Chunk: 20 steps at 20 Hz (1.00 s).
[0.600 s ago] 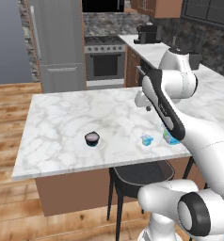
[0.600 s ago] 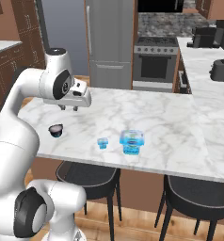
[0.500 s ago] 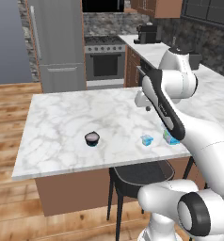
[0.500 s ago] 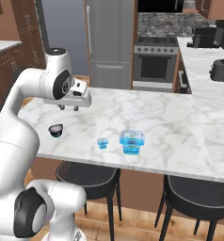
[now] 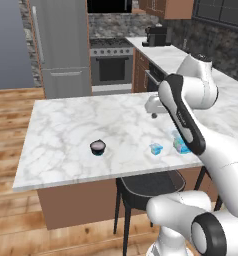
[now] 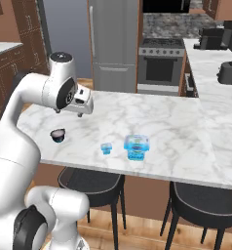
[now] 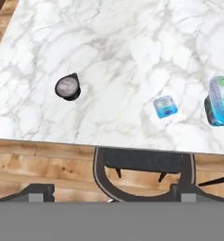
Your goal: Stack the yogurt containers by placing the smaller containers on top of the larger containers.
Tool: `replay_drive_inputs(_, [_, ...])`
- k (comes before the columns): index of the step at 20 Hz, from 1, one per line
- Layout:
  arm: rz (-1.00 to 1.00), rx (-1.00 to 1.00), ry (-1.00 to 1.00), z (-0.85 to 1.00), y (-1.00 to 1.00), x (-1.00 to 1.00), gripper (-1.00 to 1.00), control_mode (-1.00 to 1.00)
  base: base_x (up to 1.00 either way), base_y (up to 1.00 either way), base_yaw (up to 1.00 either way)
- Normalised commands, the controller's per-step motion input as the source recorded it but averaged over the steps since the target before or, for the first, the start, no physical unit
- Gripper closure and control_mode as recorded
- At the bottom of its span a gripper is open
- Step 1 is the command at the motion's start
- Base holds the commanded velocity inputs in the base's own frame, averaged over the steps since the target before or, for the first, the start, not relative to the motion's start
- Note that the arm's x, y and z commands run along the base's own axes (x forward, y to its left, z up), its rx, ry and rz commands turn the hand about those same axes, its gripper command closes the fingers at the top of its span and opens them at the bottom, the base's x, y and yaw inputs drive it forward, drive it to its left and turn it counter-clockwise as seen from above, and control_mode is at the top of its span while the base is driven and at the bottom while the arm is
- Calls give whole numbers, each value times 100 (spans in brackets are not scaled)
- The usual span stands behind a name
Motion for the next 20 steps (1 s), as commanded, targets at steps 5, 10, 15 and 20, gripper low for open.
replay_drive_inputs(5, [0, -2, -9, 0, 11, -14, -100, -100, 0, 0, 0])
replay_drive_inputs(10, [0, -1, -19, 0, 18, -15, -100, -100, 0, 0, 0])
replay_drive_inputs(15, [0, 20, 0, -4, 19, 0, -100, -100, 0, 0, 0])
replay_drive_inputs(20, [0, 18, 2, -6, 21, 0, -100, -100, 0, 0, 0])
